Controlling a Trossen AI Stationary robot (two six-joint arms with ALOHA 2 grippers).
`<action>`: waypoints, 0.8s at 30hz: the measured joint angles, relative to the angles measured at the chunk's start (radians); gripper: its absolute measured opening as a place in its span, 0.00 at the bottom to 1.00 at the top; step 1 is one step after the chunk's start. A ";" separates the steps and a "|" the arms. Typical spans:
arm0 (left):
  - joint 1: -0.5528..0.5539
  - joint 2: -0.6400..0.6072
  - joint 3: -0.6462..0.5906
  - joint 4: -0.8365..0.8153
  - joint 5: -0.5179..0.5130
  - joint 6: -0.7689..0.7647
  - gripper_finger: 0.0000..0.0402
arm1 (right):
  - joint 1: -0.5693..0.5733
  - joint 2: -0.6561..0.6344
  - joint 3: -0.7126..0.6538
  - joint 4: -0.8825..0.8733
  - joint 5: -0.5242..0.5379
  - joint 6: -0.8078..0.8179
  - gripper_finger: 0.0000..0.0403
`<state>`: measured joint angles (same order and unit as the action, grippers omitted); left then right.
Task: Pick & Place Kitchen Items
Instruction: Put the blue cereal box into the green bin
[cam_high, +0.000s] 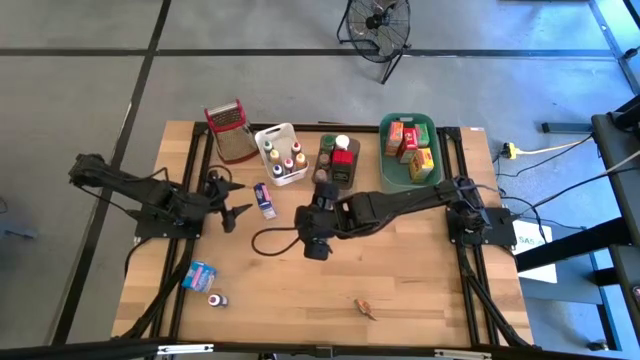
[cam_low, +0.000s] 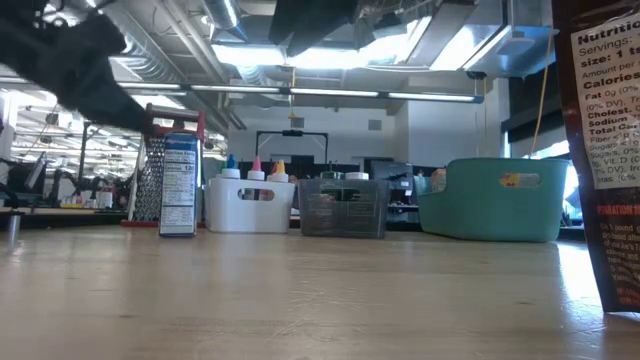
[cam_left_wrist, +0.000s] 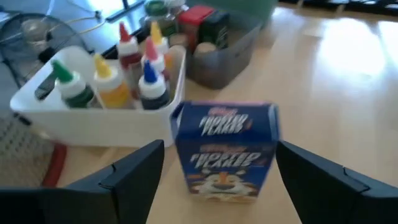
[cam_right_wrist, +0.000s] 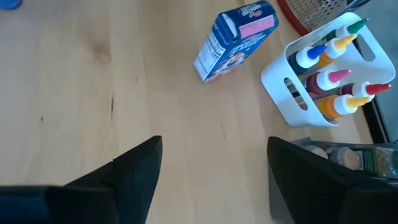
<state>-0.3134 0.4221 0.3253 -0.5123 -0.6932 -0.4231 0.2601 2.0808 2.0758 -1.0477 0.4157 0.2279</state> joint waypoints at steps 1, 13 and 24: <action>0.000 0.000 -0.022 0.017 -0.012 -0.009 0.76 | 0.003 0.000 0.000 -0.003 0.000 0.000 0.73; 0.000 0.000 -0.275 0.468 0.094 -0.040 0.76 | 0.023 0.000 0.000 -0.040 0.001 -0.008 0.73; -0.013 0.043 -0.316 0.585 -0.035 0.096 0.76 | 0.022 0.000 0.000 -0.042 0.003 -0.008 0.73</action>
<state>-0.3267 0.4648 0.0093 0.0725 -0.7280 -0.3267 0.2825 2.0808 2.0758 -1.0902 0.4191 0.2203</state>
